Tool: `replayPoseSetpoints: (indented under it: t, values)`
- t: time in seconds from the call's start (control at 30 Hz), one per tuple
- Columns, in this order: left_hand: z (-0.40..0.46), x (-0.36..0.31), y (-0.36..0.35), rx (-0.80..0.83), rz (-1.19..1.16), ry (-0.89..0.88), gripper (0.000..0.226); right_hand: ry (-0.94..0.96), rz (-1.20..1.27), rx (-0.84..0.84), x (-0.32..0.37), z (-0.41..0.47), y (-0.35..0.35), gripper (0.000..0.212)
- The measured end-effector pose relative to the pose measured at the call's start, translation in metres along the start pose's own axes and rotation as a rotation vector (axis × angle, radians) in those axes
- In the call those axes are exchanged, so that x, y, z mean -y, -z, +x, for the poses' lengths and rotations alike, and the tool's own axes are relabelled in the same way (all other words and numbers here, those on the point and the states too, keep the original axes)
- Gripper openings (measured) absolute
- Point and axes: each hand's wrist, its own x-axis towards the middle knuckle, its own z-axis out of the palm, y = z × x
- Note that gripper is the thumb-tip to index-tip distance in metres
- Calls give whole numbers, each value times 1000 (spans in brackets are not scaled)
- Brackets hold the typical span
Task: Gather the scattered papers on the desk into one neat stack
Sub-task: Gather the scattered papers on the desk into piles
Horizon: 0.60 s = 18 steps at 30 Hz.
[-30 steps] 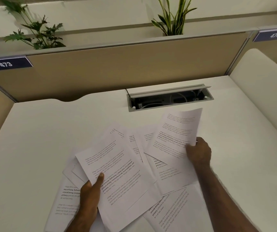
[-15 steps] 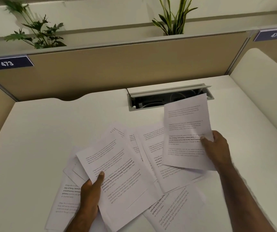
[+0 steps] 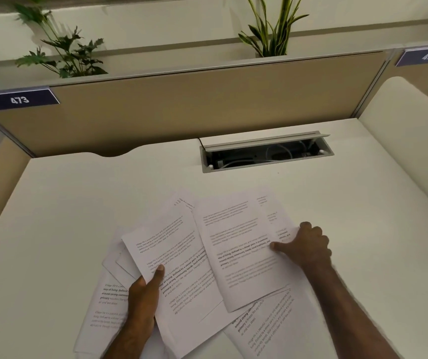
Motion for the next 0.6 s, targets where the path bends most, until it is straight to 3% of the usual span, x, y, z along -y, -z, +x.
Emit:
replayPoseSetpoints:
  t: [0.2,0.43,0.6]
  values:
    - [2,2,0,-7,4,-11,24,-41,9,91,17,-1,-8,116]
    - [1,1,-1,-9,4,-11,12,103,69,104,20,-2,-4,73]
    - [-4,-3,-1,-3,-7,-21,6,125,157,71,18,-5,-3,59]
